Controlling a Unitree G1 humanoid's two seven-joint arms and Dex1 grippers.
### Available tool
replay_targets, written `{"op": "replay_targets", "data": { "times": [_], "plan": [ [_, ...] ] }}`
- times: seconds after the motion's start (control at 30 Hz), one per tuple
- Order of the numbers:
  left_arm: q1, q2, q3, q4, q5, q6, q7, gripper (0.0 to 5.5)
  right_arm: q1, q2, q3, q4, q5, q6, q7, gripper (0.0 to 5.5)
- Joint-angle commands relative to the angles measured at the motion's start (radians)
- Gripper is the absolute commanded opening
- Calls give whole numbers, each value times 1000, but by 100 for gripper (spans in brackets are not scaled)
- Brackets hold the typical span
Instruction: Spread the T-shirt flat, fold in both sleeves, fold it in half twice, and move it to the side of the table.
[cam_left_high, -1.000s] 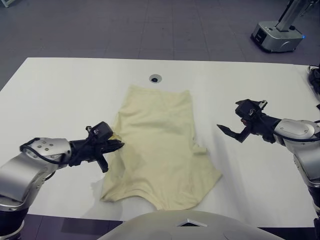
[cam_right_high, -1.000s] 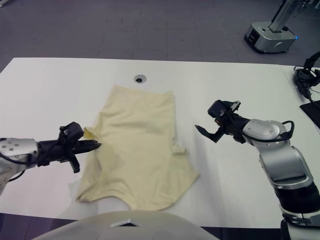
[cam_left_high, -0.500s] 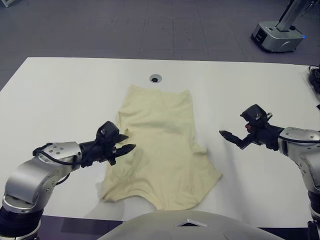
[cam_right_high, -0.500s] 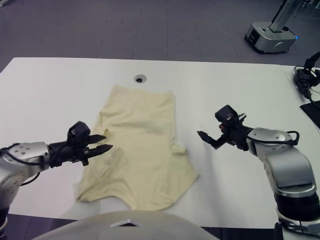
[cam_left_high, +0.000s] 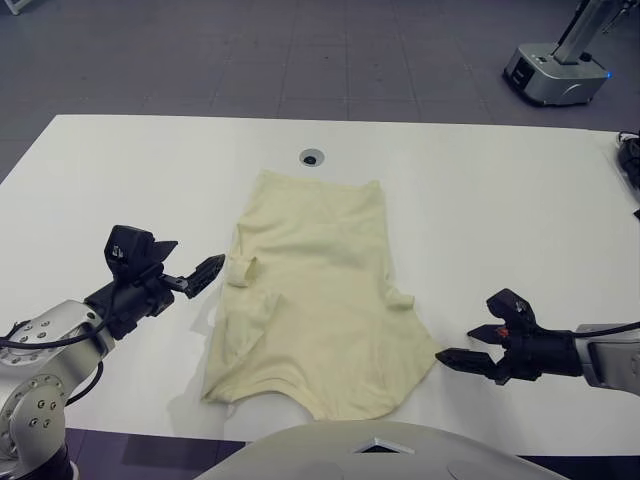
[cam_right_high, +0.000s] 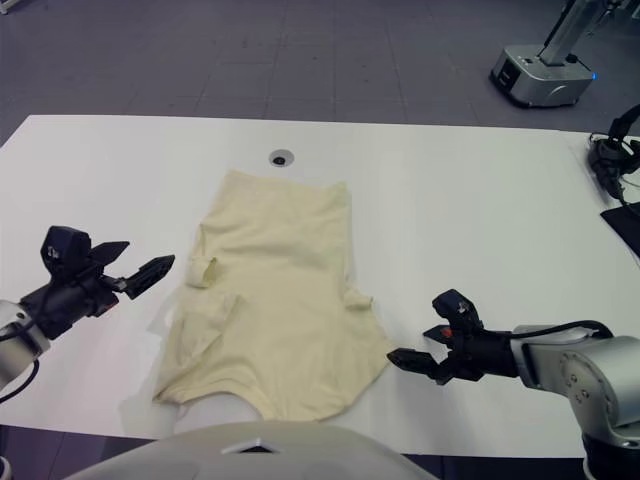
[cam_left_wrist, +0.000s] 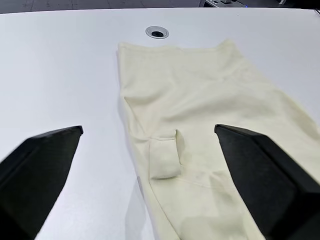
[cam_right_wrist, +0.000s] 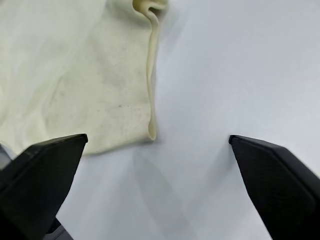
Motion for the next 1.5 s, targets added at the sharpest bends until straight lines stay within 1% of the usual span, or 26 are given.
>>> {"op": "replay_targets", "data": {
  "times": [0.03,0.07,0.23,0.6,0.63,0.67,0.73,0.9,1.07,1.13,1.3,1.4,1.5],
  "plan": [
    [-43,46,-18,23,-17,18,2,540,41,80,40,-35,29,11,-65,451],
    [-50,54,-21,29,-19,20,0,540,45,90,38,-43,36,11,-76,443],
    [-67,77,-38,49,-22,15,-1,540,31,76,32,-43,66,11,-98,345],
    [-53,73,-65,34,-8,6,23,540,-9,62,76,-24,72,11,-127,152],
    [-53,73,-65,34,-8,5,25,540,-13,60,79,-23,73,10,-127,145],
    [-54,73,-67,35,-7,4,26,540,-17,58,82,-21,72,10,-127,122],
    [-55,74,-69,37,-5,2,29,540,-25,52,89,-18,68,8,-126,96],
    [-60,80,-78,43,-1,-6,31,540,-59,43,98,6,52,-3,-129,3],
    [-53,79,-77,38,4,-9,32,540,-113,-20,98,102,12,-56,-117,3],
    [-45,73,-77,30,3,-8,36,540,-147,-68,106,175,-18,-105,-100,3],
    [-22,59,-73,11,0,-9,52,540,-231,-173,159,323,-80,-215,-41,3],
    [-9,53,-69,2,-2,-12,61,540,-259,-205,174,325,-77,-225,-8,3],
    [8,42,-67,-10,-5,-14,69,540,-274,-219,172,261,-38,-198,22,3]
  ]
}}
